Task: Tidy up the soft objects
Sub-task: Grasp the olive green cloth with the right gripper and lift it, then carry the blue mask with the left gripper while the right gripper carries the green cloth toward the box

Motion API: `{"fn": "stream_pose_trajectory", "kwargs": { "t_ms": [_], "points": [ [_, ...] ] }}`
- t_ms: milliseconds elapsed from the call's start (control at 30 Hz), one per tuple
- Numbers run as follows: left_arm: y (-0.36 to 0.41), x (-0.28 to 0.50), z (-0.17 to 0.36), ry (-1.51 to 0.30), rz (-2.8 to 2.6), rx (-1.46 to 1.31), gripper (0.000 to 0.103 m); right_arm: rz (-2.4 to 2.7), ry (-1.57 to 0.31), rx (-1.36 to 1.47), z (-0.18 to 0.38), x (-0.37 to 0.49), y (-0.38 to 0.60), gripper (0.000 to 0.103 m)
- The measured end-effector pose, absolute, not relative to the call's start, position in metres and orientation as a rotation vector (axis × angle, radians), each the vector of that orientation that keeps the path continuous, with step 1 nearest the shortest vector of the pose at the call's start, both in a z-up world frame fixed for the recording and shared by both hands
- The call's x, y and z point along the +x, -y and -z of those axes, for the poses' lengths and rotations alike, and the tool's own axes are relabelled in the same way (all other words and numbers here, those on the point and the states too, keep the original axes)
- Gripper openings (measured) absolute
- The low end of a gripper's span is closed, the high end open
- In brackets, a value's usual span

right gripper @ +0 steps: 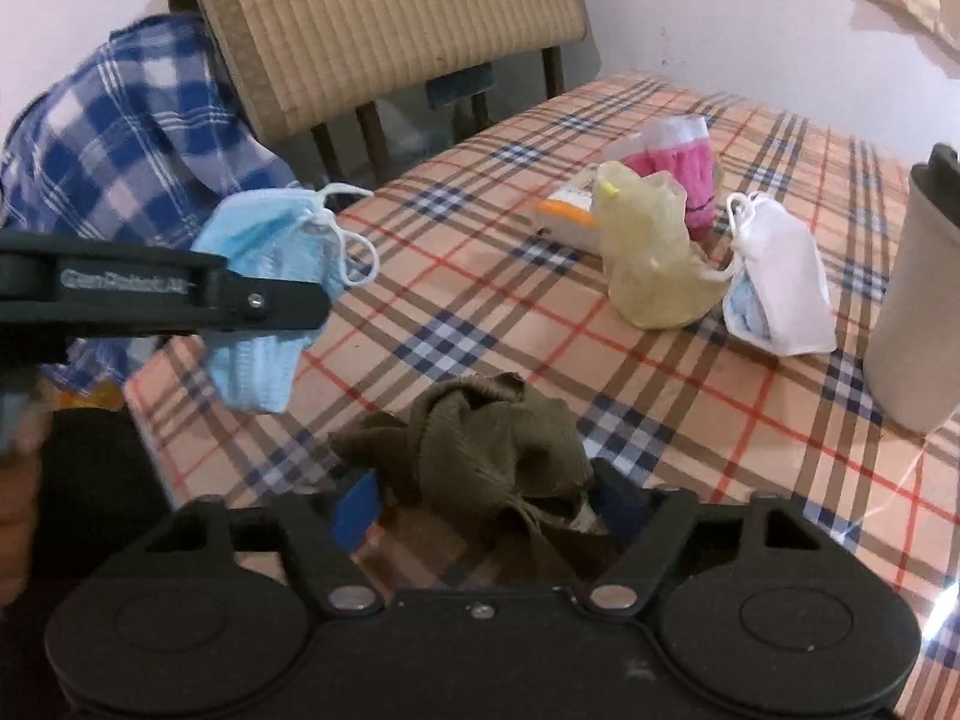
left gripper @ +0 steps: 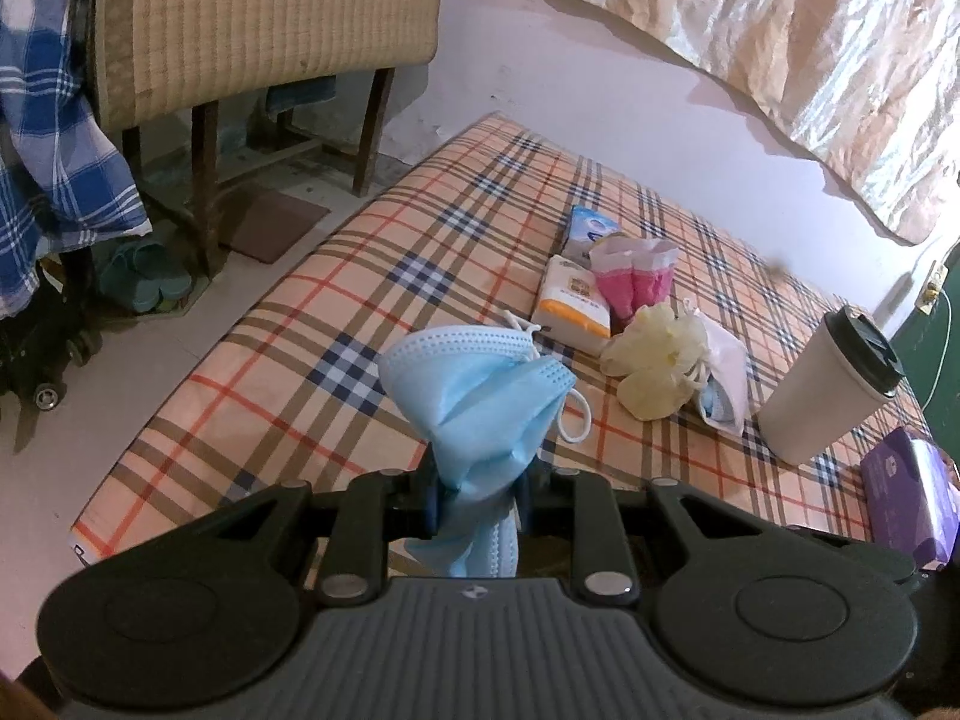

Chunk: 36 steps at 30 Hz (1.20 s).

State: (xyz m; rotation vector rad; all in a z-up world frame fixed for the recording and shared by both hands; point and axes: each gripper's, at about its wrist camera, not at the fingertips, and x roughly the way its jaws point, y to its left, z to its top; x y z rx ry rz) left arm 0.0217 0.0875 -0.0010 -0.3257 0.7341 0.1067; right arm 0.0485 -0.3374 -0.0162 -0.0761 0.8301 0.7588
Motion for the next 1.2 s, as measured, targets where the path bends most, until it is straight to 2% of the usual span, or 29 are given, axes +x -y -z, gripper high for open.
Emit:
{"fn": "stream_pose_trajectory", "kwargs": {
  "t_ms": [67, 500, 1200],
  "points": [
    [-0.086, 0.021, -0.001, -0.734, -0.106, -0.32, 0.025, -0.754, -0.798, -0.052, 0.008, 0.047, 0.342, 0.062],
    [-0.059, 0.038, -0.034, -0.689, -0.075, -0.254, 0.025, -0.593, -0.611, 0.025, -0.085, 0.058, 0.392, 0.062],
    [-0.018, 0.041, -0.068, -0.663, -0.035, -0.131, 0.025, -0.482, -0.563, 0.071, -0.12, 0.05, 0.44, 0.062]
  ]
}}
